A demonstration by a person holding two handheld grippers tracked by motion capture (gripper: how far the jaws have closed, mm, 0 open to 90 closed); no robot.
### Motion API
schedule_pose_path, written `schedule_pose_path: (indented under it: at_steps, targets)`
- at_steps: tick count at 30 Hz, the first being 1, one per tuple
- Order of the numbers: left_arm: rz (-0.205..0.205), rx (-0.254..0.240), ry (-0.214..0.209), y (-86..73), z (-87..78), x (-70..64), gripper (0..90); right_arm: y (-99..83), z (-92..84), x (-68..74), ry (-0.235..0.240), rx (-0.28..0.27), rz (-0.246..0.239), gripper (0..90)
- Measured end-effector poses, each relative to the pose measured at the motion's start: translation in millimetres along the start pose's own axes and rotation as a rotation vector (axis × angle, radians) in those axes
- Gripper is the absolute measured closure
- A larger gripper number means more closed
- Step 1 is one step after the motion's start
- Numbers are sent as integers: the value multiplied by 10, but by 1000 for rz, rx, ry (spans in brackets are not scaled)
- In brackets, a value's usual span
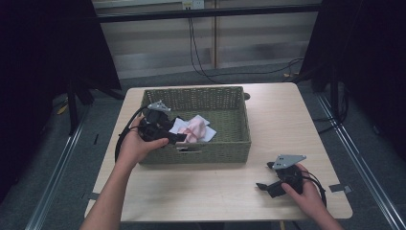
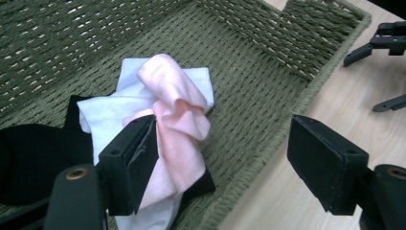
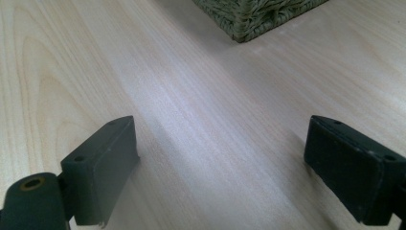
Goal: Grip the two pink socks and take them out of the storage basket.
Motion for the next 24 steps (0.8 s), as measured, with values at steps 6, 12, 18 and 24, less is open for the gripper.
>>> schedule_pose_path:
  at_steps: [6, 12, 18, 24]
  targets:
    - [9, 8, 17, 67, 25, 45, 260, 1, 0, -1, 0, -1, -2, 104]
    - [-1, 22, 21, 137, 75, 101, 265, 0, 0, 0, 0, 0, 0, 104]
    - [-18, 37, 31, 156, 147, 183, 268, 0, 0, 1, 0, 0, 1, 105]
    - [-32, 49, 49, 198, 193, 308, 273, 0, 0, 0, 0, 0, 0, 105]
Point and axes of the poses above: each handheld gripper's, and its own axes: z roughly forward along the jaws, y roughly out of its top, x roughly to its left, the point moved 9 cm from there along z, roughly forward along the jaws, and after that the axes turned 11 degrees about x, right-handed, at the moved point
